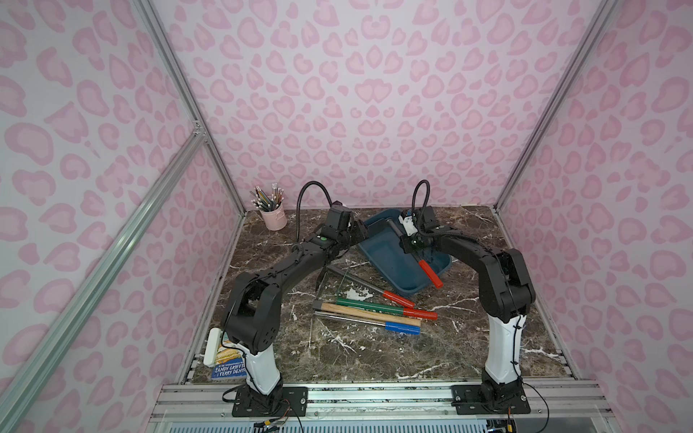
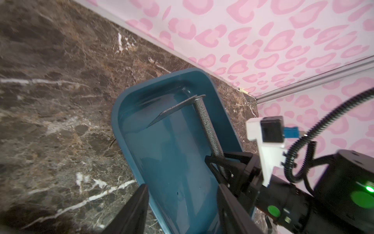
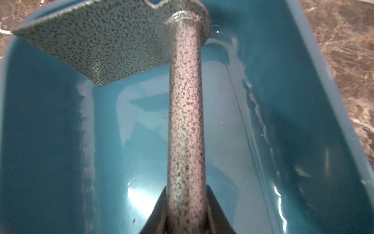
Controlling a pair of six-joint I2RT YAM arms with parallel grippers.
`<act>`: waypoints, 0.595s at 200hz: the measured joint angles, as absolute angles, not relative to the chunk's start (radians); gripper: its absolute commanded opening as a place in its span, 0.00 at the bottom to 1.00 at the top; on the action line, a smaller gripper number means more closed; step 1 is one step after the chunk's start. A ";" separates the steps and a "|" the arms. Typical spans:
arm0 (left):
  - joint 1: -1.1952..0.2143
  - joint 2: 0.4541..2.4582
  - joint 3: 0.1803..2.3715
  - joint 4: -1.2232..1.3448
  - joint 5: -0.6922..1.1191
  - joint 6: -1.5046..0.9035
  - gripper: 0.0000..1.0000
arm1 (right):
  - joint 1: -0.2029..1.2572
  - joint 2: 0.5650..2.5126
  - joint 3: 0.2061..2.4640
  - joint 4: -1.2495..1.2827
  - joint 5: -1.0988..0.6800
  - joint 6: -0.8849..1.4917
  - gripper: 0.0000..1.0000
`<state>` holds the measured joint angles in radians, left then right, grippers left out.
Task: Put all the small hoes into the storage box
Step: Place the hoe in the storage box.
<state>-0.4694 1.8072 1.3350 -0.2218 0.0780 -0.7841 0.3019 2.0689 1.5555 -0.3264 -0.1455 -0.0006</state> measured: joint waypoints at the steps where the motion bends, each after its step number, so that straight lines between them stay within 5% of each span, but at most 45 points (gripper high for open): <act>1: -0.469 1.805 1.334 -0.221 0.078 -0.783 0.57 | 0.302 2.071 1.557 -0.327 -0.146 0.000 0.08; 38: -0.471 1.683 1.282 -0.170 0.057 -0.673 0.56 | 0.301 2.090 1.564 -0.335 -0.147 -0.001 0.15; 119: -0.473 1.456 1.132 -0.131 0.017 -0.521 0.78 | 0.294 2.106 1.570 -0.335 -0.147 0.000 0.39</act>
<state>-0.4732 1.4559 1.1320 -0.1314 0.0170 -0.5205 0.2935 2.1063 1.5703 -0.3351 -0.1474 -0.0002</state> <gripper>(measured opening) 0.781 0.362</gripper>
